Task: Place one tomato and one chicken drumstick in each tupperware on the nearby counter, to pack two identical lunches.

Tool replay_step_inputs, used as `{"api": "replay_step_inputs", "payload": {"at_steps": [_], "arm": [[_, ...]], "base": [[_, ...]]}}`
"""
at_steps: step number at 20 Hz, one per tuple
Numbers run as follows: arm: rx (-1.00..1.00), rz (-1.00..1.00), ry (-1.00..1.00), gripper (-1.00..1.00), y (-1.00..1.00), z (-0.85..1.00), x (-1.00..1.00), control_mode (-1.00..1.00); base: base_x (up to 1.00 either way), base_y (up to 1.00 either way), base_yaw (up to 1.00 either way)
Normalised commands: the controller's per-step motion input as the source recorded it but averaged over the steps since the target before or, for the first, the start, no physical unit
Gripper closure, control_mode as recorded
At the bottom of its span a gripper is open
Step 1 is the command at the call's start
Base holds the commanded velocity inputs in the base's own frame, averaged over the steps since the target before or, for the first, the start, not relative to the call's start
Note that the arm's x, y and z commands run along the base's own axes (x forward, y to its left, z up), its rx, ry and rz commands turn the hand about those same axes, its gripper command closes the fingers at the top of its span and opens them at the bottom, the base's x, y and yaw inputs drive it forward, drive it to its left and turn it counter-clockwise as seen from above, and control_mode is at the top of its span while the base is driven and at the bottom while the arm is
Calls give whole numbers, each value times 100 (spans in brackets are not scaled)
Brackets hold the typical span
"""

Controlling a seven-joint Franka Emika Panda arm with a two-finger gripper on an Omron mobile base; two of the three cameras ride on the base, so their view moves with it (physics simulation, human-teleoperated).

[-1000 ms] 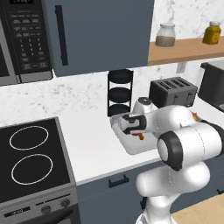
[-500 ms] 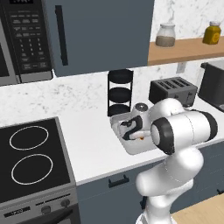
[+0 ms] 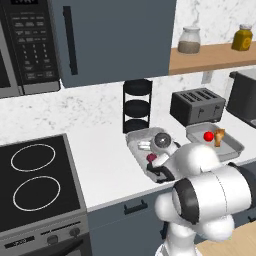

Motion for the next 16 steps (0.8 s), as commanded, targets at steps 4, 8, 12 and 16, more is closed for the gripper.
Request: {"api": "replay_step_inputs", "payload": {"at_steps": [4, 8, 12, 16], "arm": [[-16, -6, -49, -100, 13, 100, -100, -100], [-11, -5, -40, -100, 13, 100, -88, -100], [0, -4, -7, -100, 1, 100, -99, -100], [0, -1, 0, -100, 5, 100, -100, -100]], "base": [[0, 0, 0], [0, 0, 0], [0, 0, 0], [0, 0, 0]]}}
